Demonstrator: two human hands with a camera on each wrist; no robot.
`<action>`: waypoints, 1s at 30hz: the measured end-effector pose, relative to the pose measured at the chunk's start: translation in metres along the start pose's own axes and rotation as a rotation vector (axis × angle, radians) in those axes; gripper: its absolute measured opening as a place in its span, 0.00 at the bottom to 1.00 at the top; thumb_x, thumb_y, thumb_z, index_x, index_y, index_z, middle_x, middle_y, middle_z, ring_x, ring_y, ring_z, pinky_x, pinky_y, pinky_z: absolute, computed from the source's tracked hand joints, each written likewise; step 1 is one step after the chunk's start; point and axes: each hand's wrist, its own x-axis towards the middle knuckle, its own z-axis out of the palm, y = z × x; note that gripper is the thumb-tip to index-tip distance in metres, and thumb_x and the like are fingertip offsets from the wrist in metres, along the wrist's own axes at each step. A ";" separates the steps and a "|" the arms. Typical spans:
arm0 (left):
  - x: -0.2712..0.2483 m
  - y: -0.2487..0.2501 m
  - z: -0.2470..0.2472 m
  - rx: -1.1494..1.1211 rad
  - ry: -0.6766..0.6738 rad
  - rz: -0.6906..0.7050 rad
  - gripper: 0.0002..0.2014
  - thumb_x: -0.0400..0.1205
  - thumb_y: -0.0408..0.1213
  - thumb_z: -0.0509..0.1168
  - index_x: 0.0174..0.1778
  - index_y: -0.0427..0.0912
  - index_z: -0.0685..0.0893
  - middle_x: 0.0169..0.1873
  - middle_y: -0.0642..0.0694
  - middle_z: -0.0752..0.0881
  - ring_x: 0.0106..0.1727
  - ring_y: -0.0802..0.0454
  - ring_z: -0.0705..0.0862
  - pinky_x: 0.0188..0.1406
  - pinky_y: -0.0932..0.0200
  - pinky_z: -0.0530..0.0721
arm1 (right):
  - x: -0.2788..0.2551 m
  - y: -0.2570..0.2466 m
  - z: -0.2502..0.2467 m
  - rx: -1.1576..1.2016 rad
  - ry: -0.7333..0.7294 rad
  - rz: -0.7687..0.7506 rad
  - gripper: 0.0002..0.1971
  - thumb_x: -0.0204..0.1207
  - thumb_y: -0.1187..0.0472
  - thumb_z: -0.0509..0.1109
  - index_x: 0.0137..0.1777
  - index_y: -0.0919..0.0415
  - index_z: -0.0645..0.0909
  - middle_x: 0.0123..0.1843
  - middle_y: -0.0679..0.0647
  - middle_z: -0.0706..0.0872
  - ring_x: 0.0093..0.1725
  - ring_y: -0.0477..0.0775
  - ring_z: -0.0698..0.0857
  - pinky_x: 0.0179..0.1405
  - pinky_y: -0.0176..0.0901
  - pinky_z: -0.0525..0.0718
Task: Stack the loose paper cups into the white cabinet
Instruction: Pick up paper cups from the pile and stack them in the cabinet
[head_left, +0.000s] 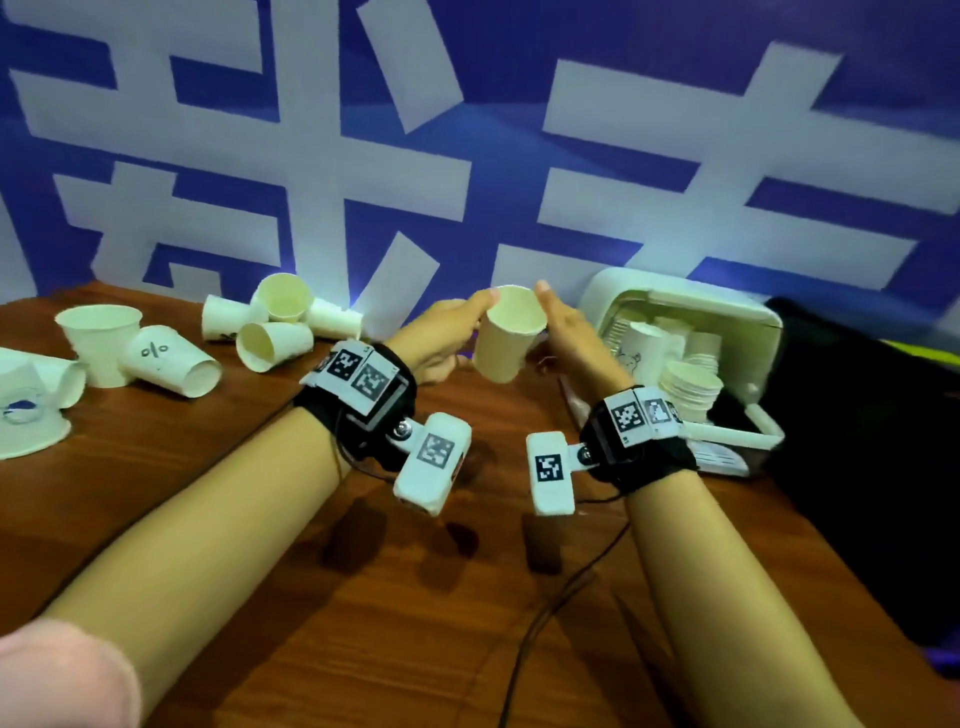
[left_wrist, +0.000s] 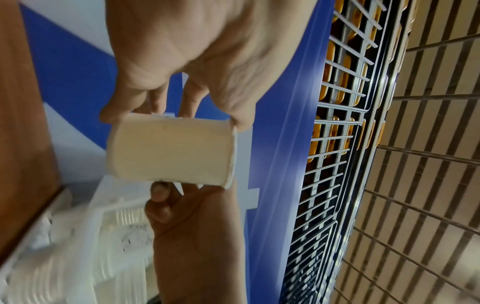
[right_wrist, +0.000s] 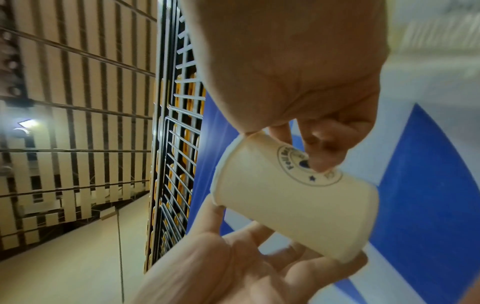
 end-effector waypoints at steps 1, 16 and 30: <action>0.005 0.002 0.018 -0.029 -0.015 0.004 0.19 0.86 0.49 0.58 0.66 0.40 0.80 0.50 0.44 0.83 0.60 0.45 0.81 0.55 0.48 0.83 | 0.000 0.001 -0.014 0.004 0.067 0.013 0.26 0.87 0.40 0.47 0.46 0.53 0.84 0.31 0.53 0.82 0.27 0.50 0.80 0.25 0.38 0.74; 0.076 0.003 0.189 -0.096 -0.261 0.157 0.12 0.88 0.39 0.55 0.58 0.37 0.82 0.63 0.32 0.80 0.61 0.37 0.83 0.43 0.40 0.90 | -0.003 0.065 -0.169 0.090 0.503 0.039 0.24 0.85 0.39 0.52 0.51 0.56 0.82 0.33 0.52 0.77 0.27 0.47 0.73 0.27 0.37 0.70; 0.086 -0.014 0.214 0.047 -0.110 0.392 0.08 0.83 0.29 0.65 0.56 0.35 0.85 0.48 0.45 0.85 0.54 0.47 0.85 0.42 0.50 0.91 | 0.007 0.102 -0.185 0.044 0.747 -0.007 0.24 0.86 0.44 0.55 0.38 0.58 0.82 0.33 0.54 0.82 0.31 0.50 0.80 0.27 0.42 0.76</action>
